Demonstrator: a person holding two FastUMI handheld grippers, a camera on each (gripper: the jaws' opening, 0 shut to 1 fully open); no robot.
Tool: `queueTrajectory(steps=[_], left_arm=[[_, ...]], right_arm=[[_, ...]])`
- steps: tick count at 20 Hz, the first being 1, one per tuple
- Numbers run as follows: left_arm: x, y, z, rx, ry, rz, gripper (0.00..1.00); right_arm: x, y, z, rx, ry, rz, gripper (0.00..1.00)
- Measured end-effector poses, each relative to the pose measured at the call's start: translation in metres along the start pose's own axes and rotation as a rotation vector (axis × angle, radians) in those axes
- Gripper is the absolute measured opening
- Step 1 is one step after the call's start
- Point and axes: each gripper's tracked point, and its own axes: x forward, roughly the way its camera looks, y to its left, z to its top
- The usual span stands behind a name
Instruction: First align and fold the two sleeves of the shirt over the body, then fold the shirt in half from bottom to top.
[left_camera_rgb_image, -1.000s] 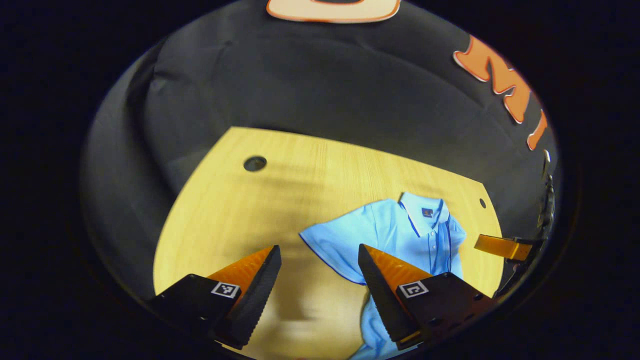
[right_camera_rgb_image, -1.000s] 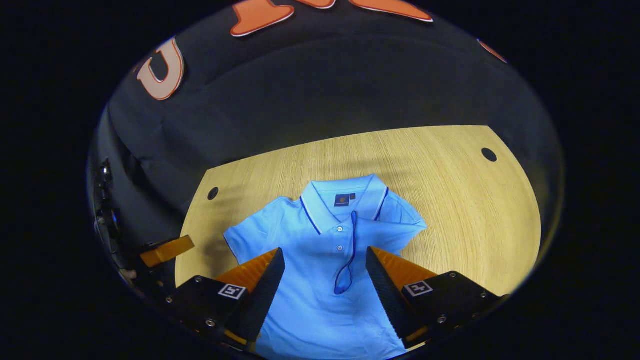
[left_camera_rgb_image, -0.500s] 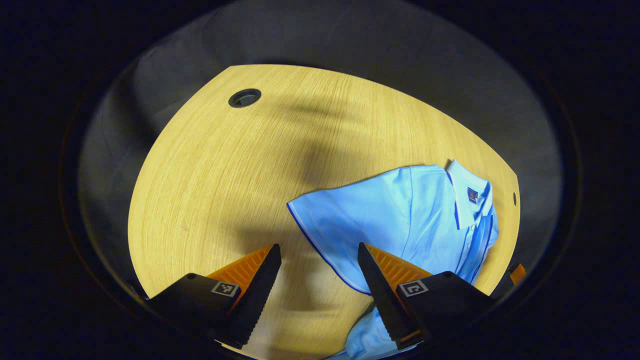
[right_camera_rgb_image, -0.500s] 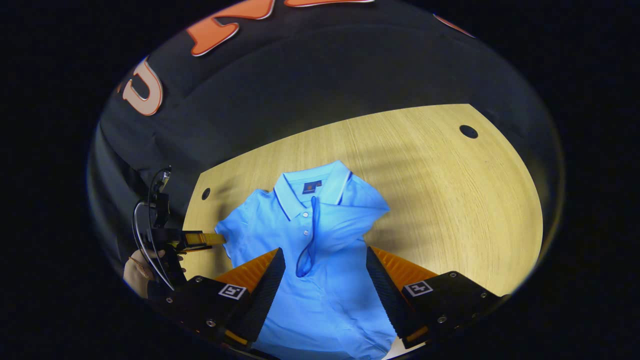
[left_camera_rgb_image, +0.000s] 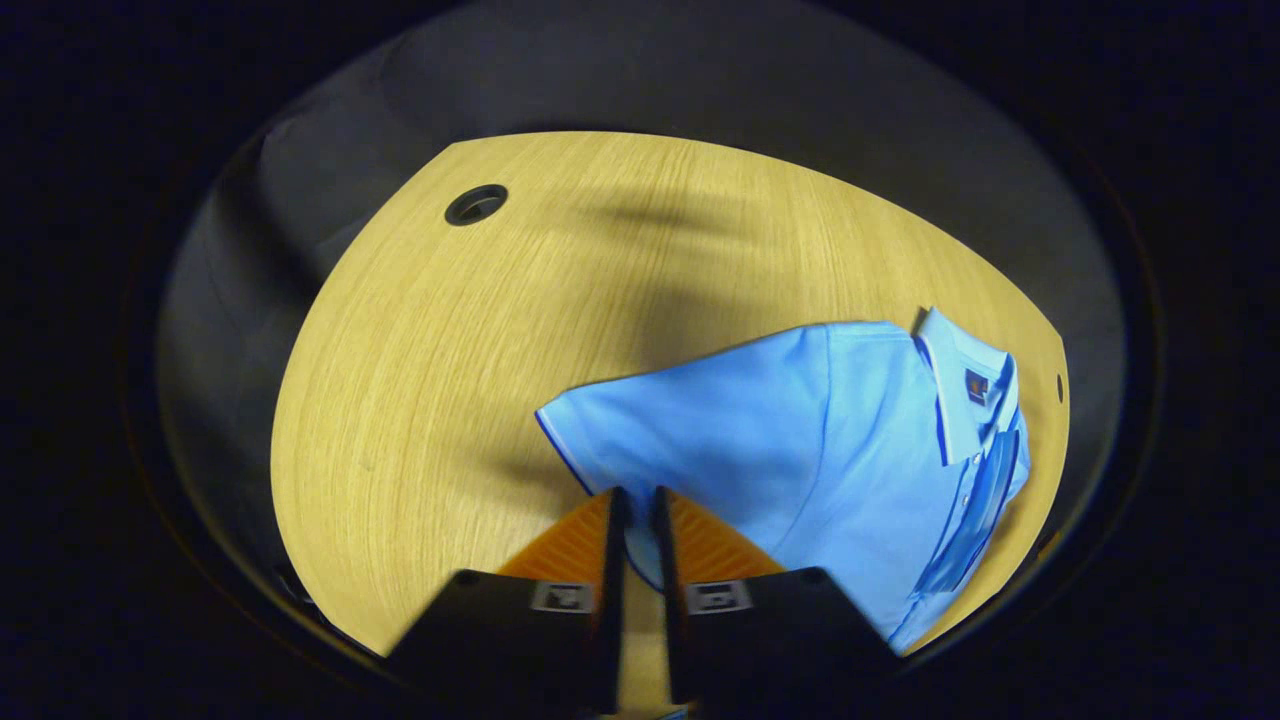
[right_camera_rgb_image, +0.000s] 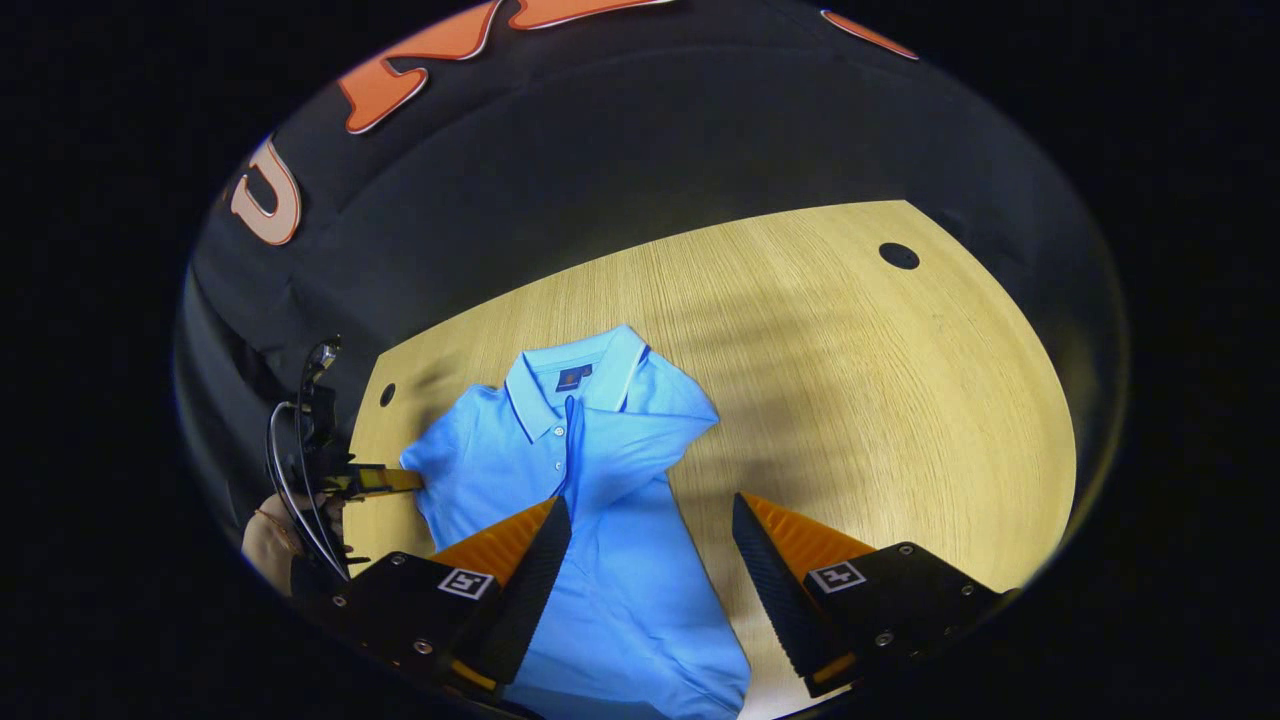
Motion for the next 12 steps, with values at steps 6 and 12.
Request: queueTrajectory(steps=[6,12], left_arm=[[-0.012,0.002,0.005,-0.007,-0.032,-0.039,0.10],[-0.061,-0.024,0.024,0.097,-0.140,-0.088,0.10]], right_arm=[[-0.003,-0.009,0.003,0.002,-0.017,-0.010,0.98],[-0.011,-0.016,0.008,-0.002,-0.045,-0.029,0.98]])
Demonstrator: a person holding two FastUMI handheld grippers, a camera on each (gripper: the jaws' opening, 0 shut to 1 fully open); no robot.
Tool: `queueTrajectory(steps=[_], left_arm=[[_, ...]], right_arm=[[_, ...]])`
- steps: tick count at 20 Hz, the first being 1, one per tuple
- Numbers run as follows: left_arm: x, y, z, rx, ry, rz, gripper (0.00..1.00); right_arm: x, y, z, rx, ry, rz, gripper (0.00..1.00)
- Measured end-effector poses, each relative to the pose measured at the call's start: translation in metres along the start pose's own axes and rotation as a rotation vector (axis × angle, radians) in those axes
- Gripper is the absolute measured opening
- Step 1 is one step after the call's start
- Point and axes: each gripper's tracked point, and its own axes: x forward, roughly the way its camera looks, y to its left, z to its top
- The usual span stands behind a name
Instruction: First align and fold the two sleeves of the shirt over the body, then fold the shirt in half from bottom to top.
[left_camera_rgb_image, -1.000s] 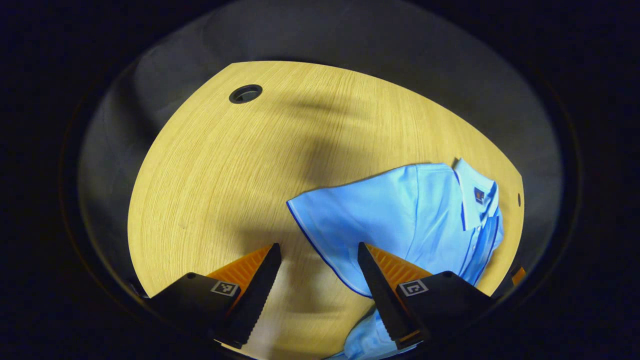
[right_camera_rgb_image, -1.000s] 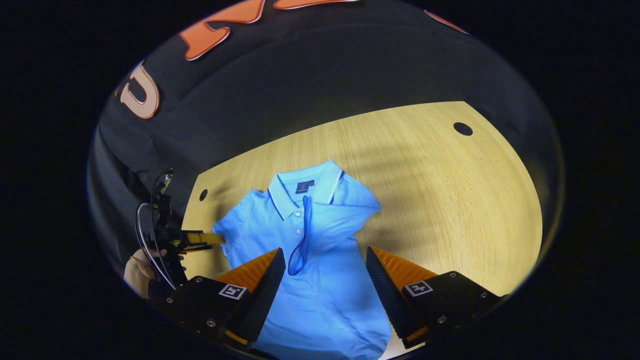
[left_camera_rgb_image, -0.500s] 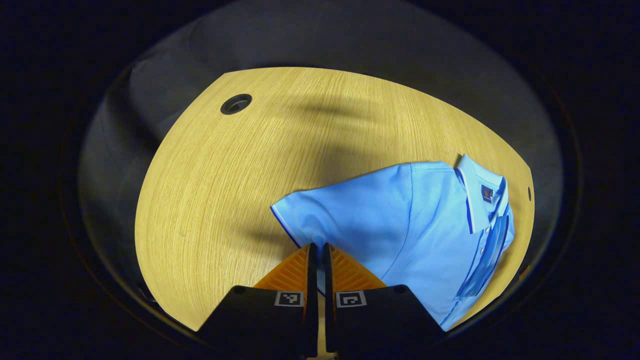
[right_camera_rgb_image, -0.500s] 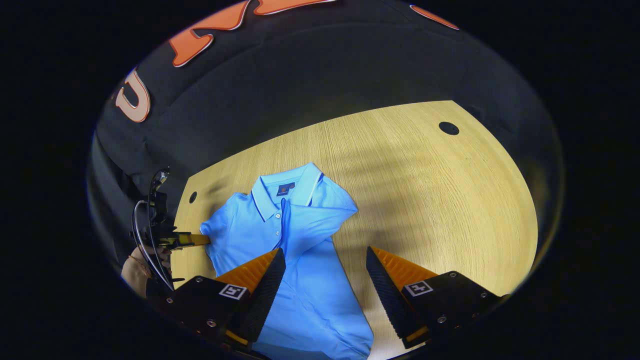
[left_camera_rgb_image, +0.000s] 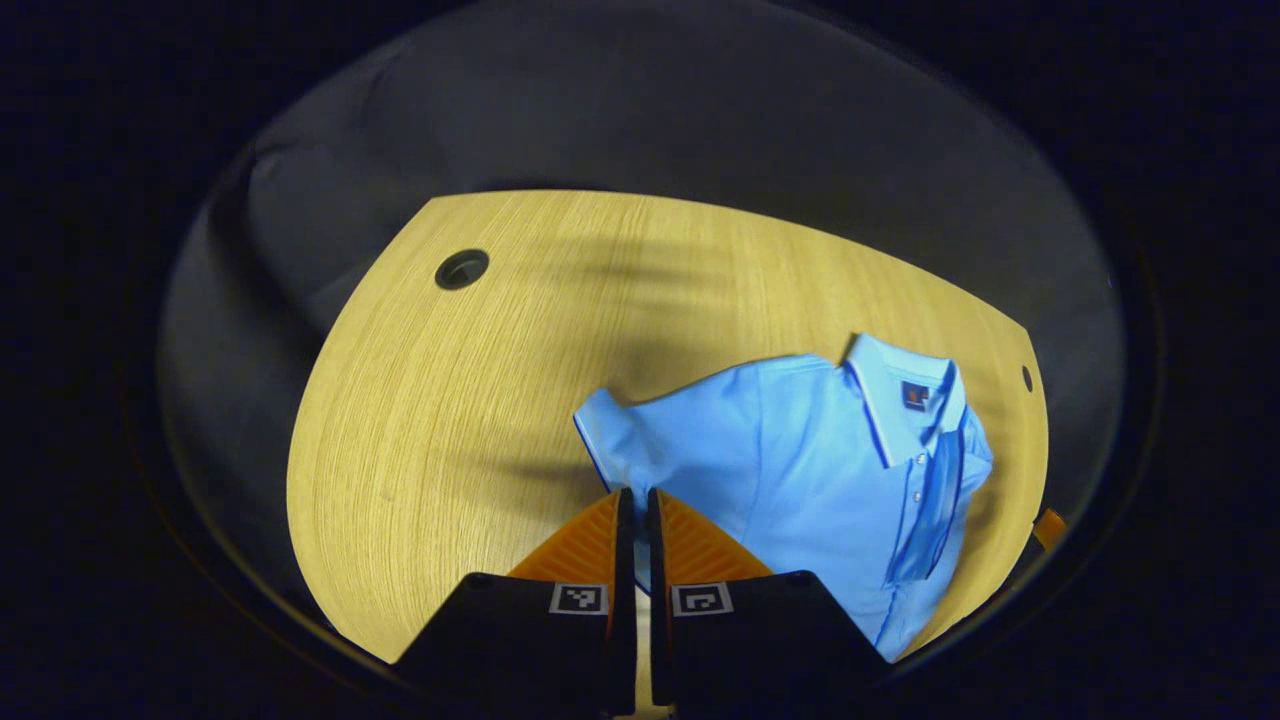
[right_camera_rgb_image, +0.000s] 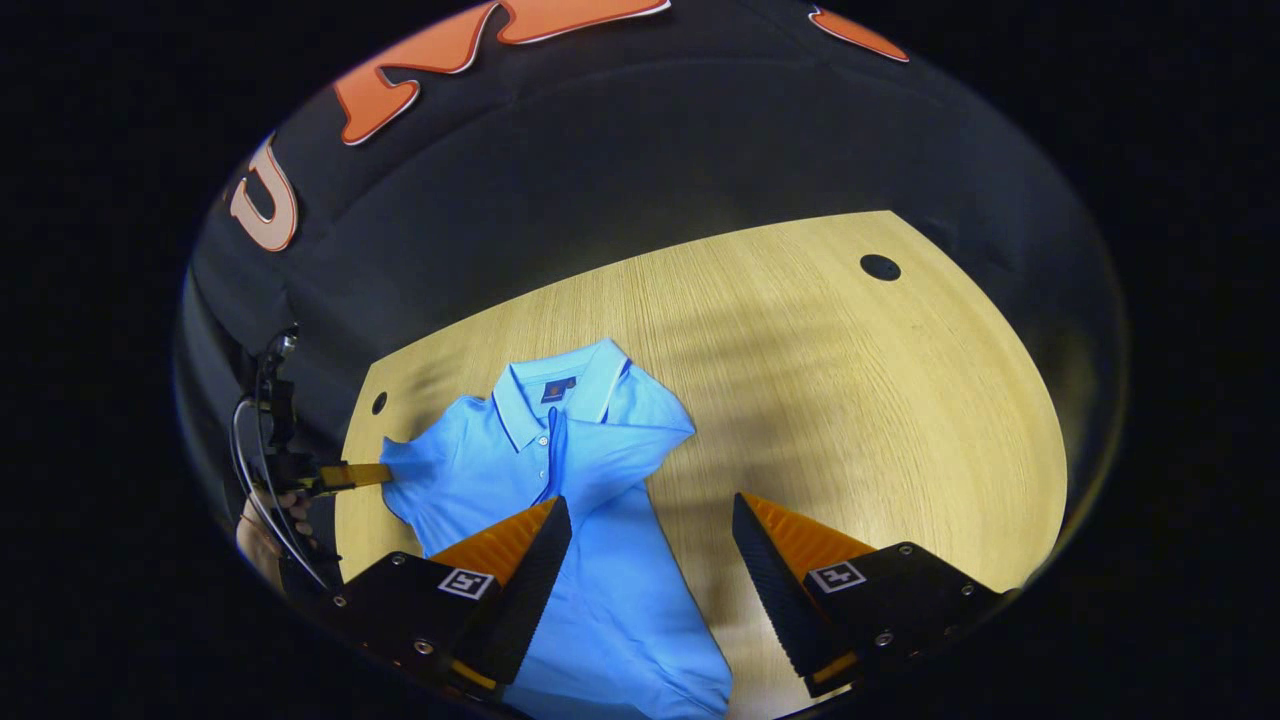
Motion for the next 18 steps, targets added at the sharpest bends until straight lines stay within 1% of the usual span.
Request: queueTrajectory(steps=[3,6,9,14,18], left_arm=[[-0.020,-0.032,0.012,0.066,-0.042,-0.045,0.10],[-0.035,-0.073,0.020,0.149,-0.078,-0.089,0.10],[-0.044,-0.116,0.025,0.205,-0.094,-0.142,0.09],[-0.036,-0.184,0.008,0.274,-0.070,-0.218,0.10],[-0.023,-0.225,-0.011,0.304,-0.033,-0.272,0.10]], right_arm=[[-0.005,-0.001,-0.002,0.006,-0.006,0.002,0.98],[-0.010,-0.007,-0.005,0.006,-0.013,-0.008,0.99],[-0.016,-0.014,-0.008,0.021,-0.019,-0.011,0.99],[-0.024,-0.033,-0.018,0.050,-0.026,-0.031,0.98],[-0.028,-0.051,-0.026,0.075,-0.022,-0.051,0.98]])
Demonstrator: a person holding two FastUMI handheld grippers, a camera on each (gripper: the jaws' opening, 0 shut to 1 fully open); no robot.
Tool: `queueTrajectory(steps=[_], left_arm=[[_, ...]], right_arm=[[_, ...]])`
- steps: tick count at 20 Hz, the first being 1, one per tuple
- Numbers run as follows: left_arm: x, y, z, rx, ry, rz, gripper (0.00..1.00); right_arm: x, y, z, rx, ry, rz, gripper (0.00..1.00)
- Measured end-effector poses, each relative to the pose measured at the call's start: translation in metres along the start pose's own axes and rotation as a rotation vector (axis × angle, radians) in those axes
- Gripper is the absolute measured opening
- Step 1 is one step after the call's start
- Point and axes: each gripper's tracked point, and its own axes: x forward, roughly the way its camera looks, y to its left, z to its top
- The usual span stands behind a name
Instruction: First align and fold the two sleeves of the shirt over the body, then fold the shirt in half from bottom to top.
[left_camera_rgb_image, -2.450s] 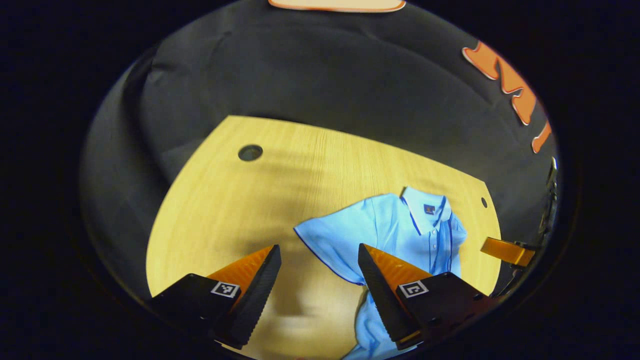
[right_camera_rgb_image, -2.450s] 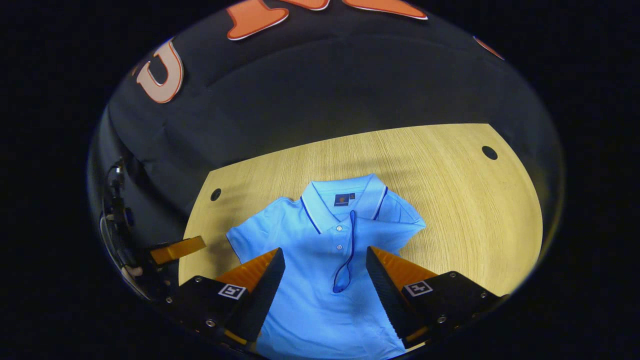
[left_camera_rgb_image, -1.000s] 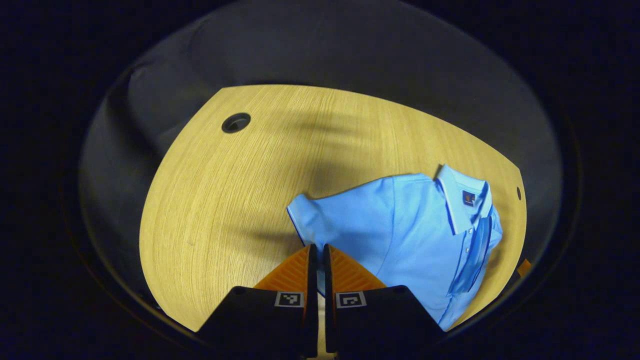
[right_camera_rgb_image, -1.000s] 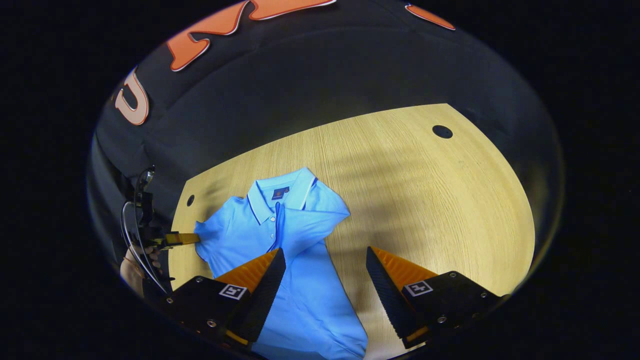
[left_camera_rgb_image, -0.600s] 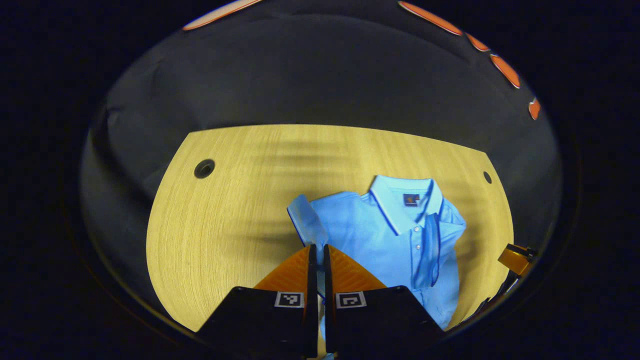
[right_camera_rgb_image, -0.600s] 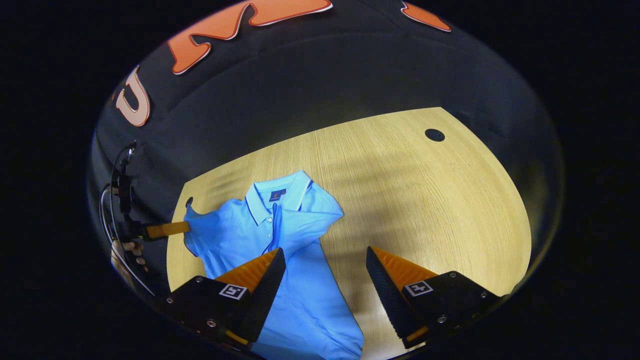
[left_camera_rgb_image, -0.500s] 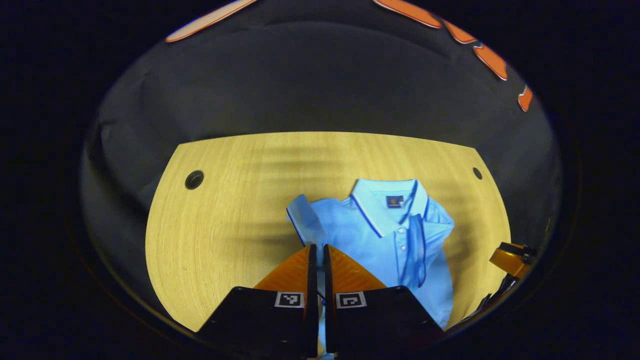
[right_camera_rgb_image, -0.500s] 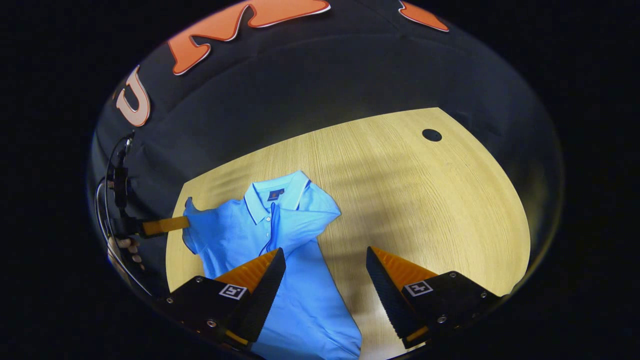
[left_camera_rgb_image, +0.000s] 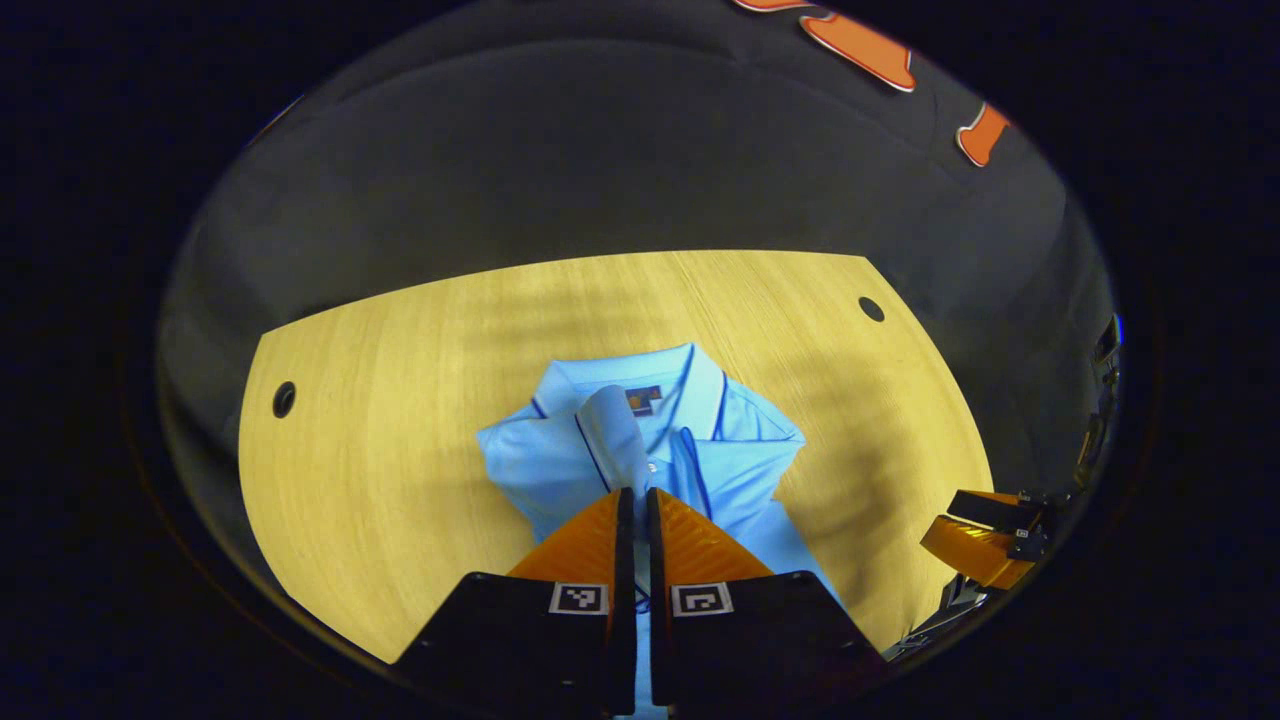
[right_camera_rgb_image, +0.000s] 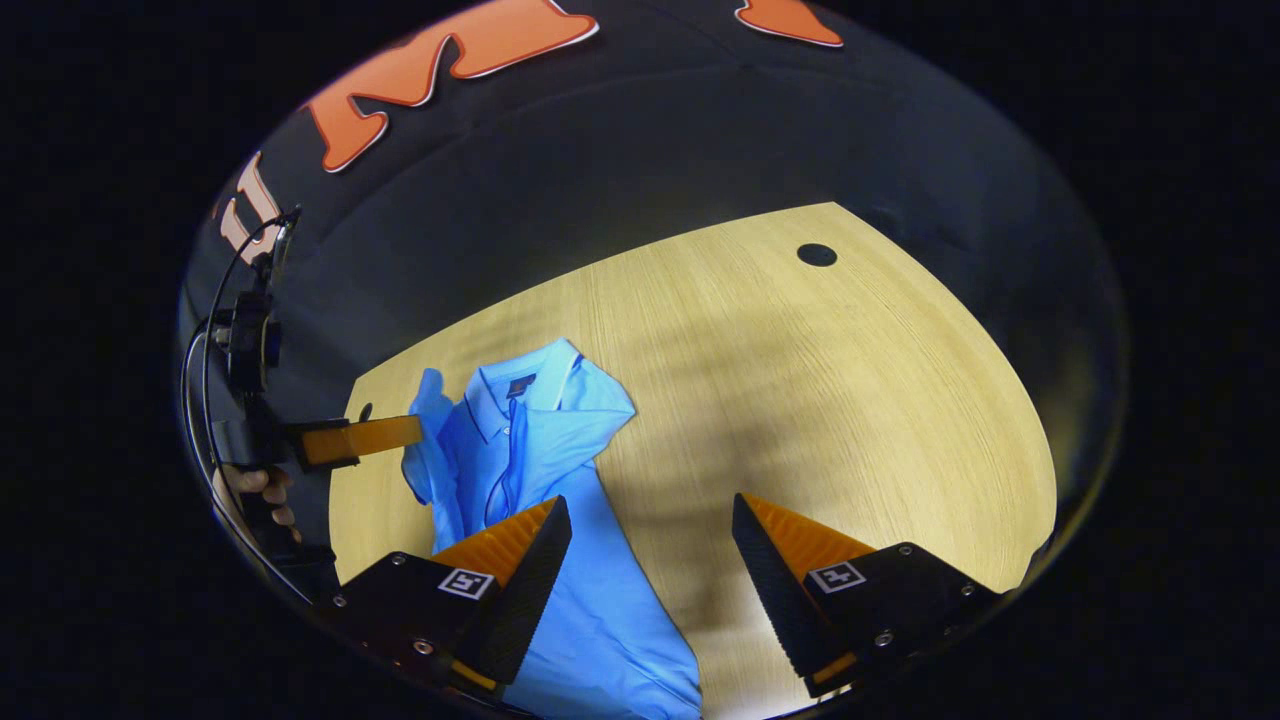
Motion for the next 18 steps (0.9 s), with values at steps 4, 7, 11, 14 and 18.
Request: queueTrajectory(steps=[4,7,11,14,18], left_arm=[[0.015,-0.019,-0.009,0.020,0.031,-0.009,0.10],[0.022,-0.023,-0.016,0.008,0.037,-0.017,0.20],[0.007,-0.010,-0.024,-0.031,0.015,0.007,0.83],[-0.014,0.016,-0.040,-0.031,-0.018,0.081,1.00],[-0.056,0.032,-0.080,-0.076,-0.023,0.096,1.00]], right_arm=[[-0.001,-0.013,-0.008,0.010,0.015,-0.017,0.98],[0.001,-0.013,-0.013,-0.002,0.030,-0.017,0.98],[0.004,-0.003,-0.022,-0.029,0.062,0.003,0.98],[0.010,0.007,-0.032,-0.066,0.081,0.000,0.98],[0.007,0.020,-0.055,-0.130,0.113,-0.010,0.99]])
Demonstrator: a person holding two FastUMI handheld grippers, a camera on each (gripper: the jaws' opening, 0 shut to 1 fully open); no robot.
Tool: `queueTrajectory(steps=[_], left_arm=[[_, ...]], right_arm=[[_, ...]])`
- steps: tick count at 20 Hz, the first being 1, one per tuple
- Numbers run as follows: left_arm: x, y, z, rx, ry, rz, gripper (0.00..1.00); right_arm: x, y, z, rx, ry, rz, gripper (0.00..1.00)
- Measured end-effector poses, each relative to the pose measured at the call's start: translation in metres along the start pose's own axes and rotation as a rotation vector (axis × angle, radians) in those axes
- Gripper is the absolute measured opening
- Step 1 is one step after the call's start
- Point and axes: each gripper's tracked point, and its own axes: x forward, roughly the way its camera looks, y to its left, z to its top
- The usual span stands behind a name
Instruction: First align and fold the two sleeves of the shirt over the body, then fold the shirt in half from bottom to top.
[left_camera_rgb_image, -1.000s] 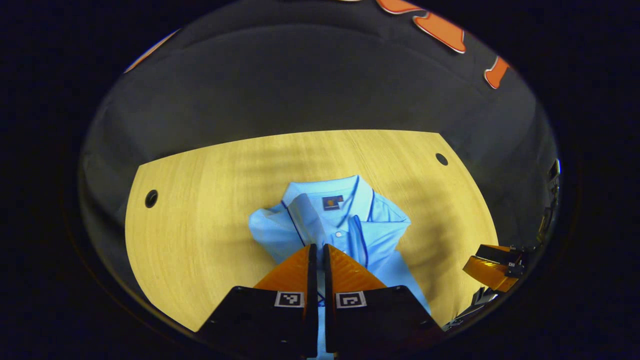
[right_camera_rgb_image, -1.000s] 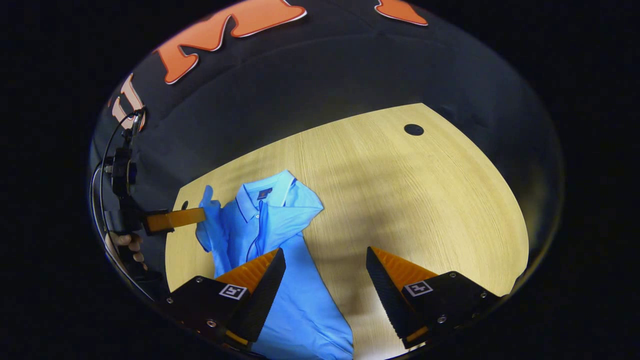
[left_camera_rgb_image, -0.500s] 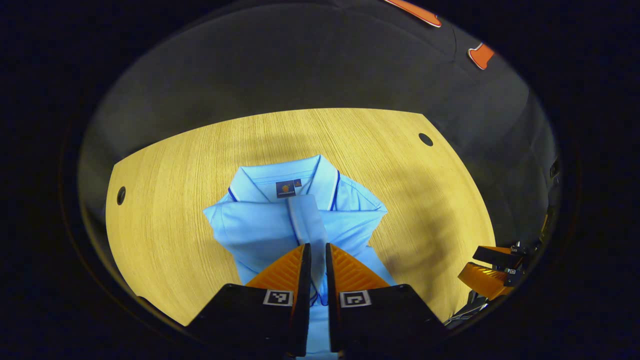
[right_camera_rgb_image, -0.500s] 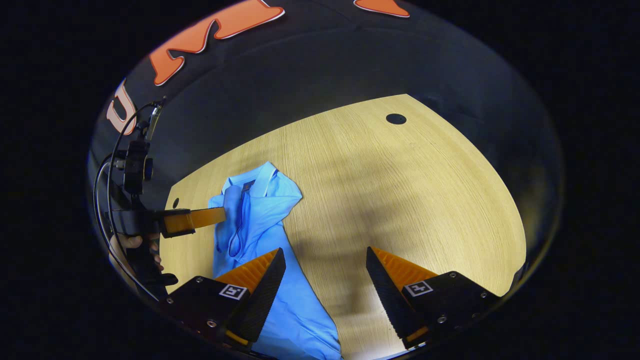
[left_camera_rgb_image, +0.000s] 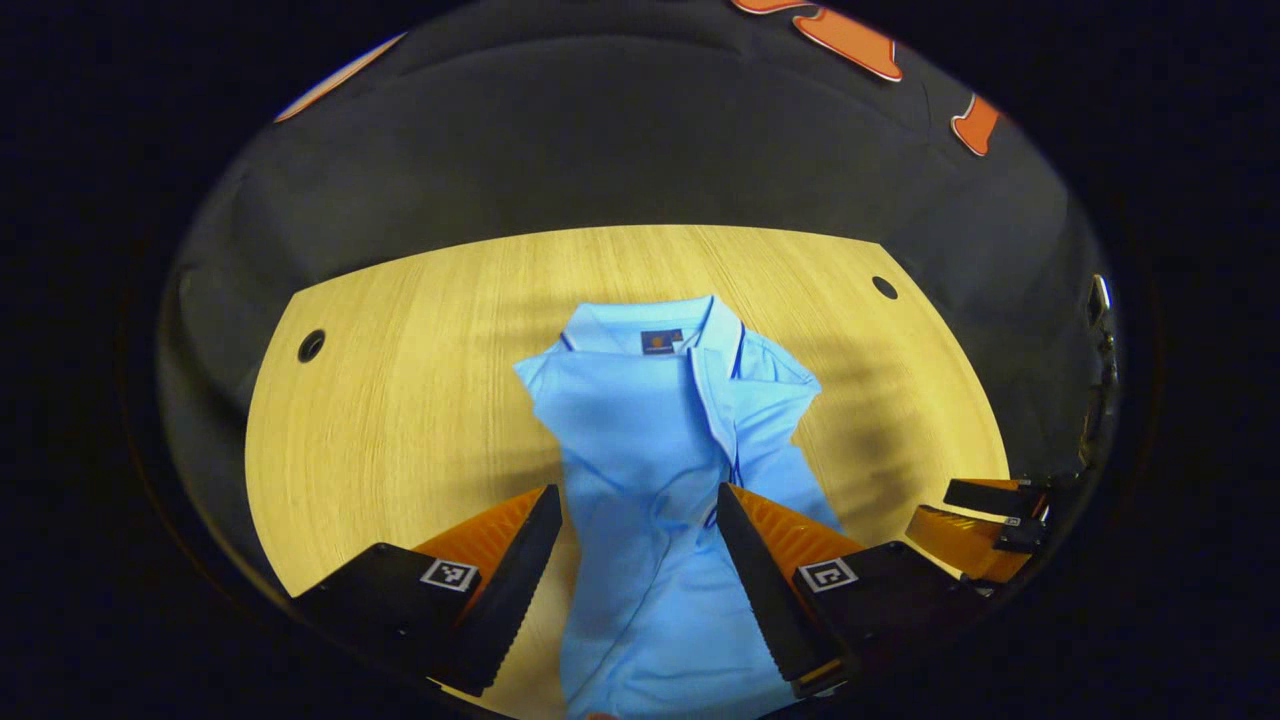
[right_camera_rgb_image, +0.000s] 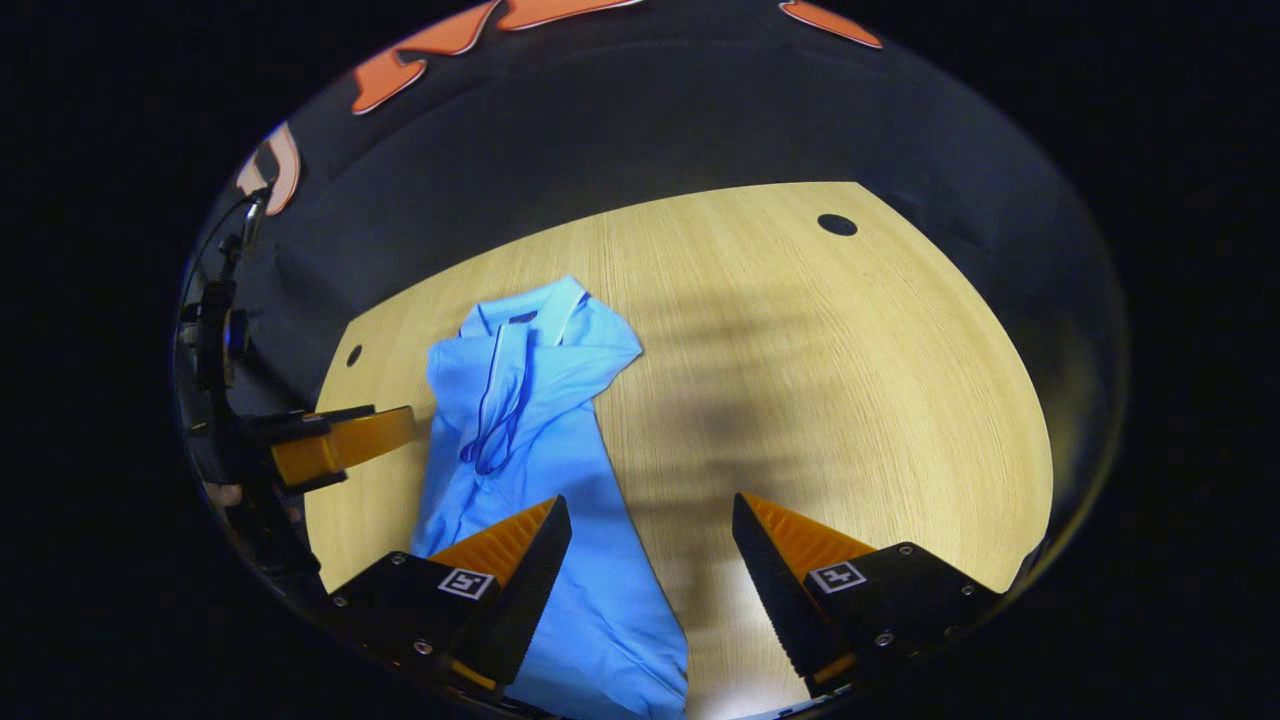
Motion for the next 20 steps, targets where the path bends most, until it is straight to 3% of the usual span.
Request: queueTrajectory(steps=[5,11,14,20], left_arm=[[-0.042,0.030,-0.076,0.009,0.041,0.020,1.00],[-0.058,0.038,-0.193,-0.049,0.159,0.011,1.00],[-0.064,0.042,-0.220,-0.054,0.184,0.035,1.00],[-0.075,0.032,-0.276,-0.079,0.261,0.010,1.00]], right_arm=[[-0.015,0.006,-0.048,-0.046,0.038,-0.050,0.99],[-0.039,-0.002,-0.152,-0.074,0.153,-0.141,1.00],[-0.052,0.000,-0.199,-0.082,0.211,-0.169,0.99],[-0.065,0.002,-0.264,-0.125,0.302,-0.217,1.00]])
